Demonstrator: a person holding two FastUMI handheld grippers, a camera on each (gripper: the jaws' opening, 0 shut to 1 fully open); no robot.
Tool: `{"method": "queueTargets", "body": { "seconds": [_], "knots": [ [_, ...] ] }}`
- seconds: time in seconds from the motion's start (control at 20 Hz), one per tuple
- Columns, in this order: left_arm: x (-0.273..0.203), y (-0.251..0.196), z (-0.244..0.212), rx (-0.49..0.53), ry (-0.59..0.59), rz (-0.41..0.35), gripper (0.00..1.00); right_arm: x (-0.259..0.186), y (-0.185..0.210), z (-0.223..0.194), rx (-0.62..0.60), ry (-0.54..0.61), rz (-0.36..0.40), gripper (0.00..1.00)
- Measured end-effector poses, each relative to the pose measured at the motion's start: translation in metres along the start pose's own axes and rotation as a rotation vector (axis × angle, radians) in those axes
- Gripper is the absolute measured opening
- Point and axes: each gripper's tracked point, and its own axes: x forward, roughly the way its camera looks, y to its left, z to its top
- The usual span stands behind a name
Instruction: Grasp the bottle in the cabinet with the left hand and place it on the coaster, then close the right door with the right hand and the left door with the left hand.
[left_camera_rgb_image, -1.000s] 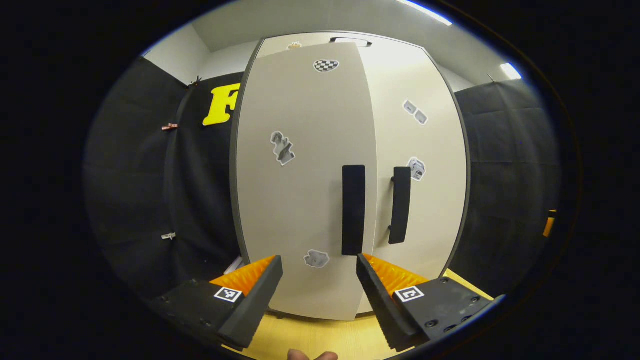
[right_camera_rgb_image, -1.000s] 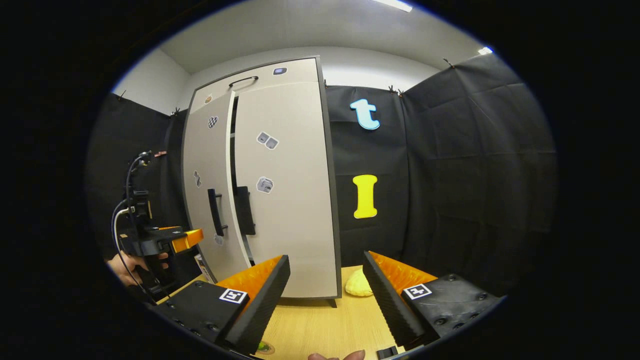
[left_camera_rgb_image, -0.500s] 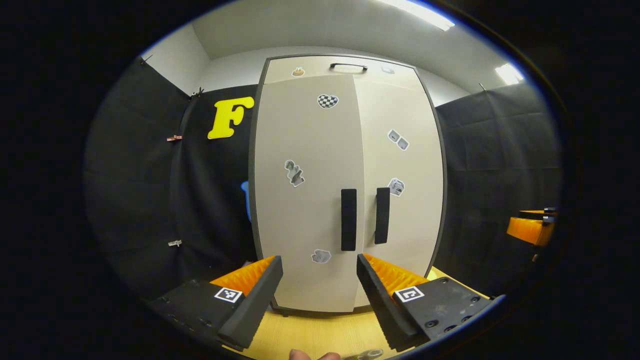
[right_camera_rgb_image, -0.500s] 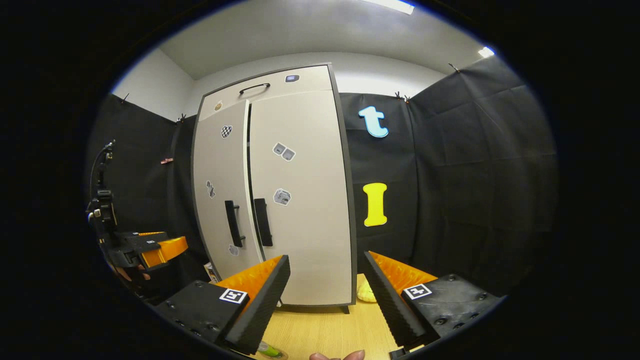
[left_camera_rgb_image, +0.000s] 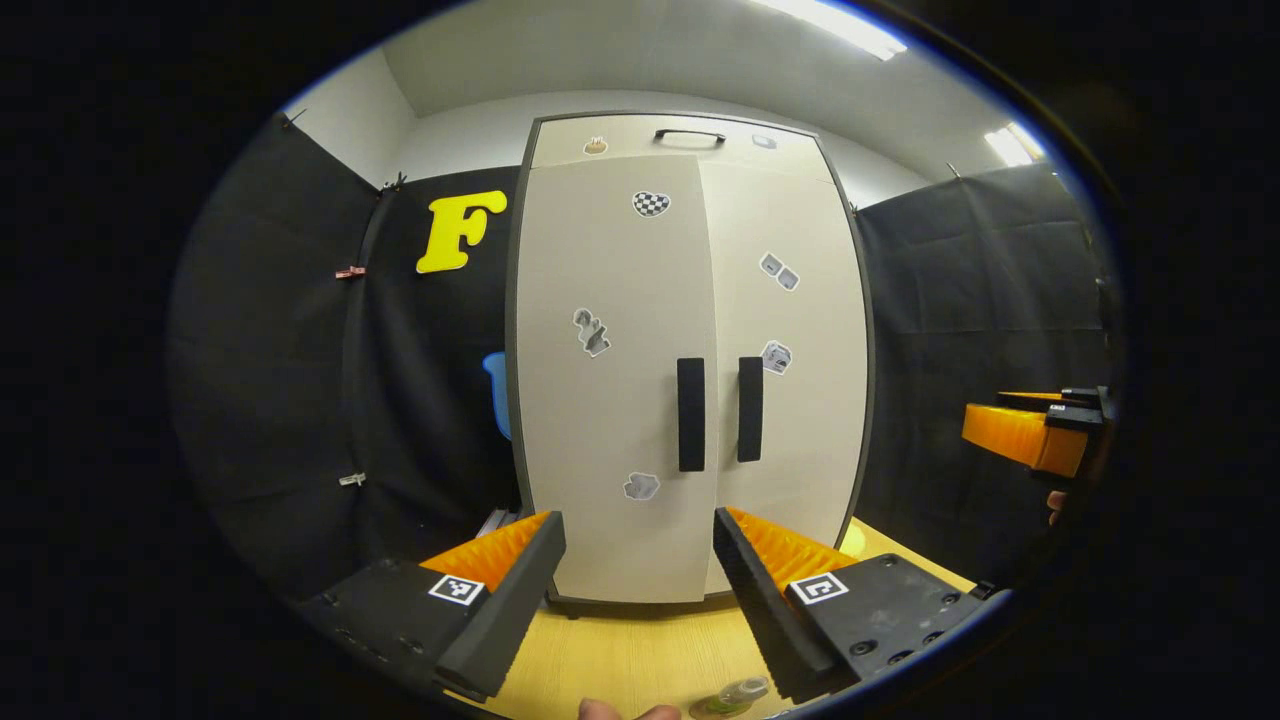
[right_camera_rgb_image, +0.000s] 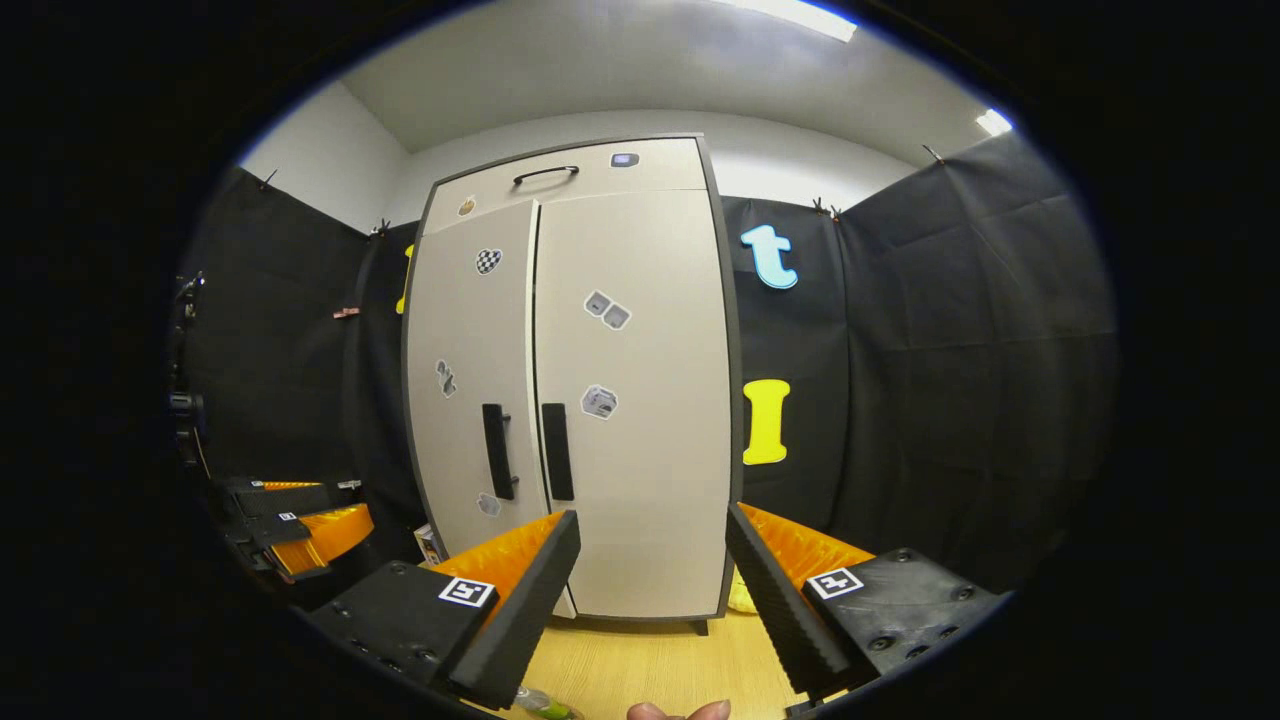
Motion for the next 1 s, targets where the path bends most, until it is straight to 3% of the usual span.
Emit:
{"method": "queueTargets", "body": {
  "seconds": [1.0],
  "knots": [
    [-0.006, 0.005, -0.007, -0.012, -0.004, 0.006, 0.95, 0.001, 0.017, -0.01, -0.051, 0.009, 0.0, 0.97]
  ]
}}
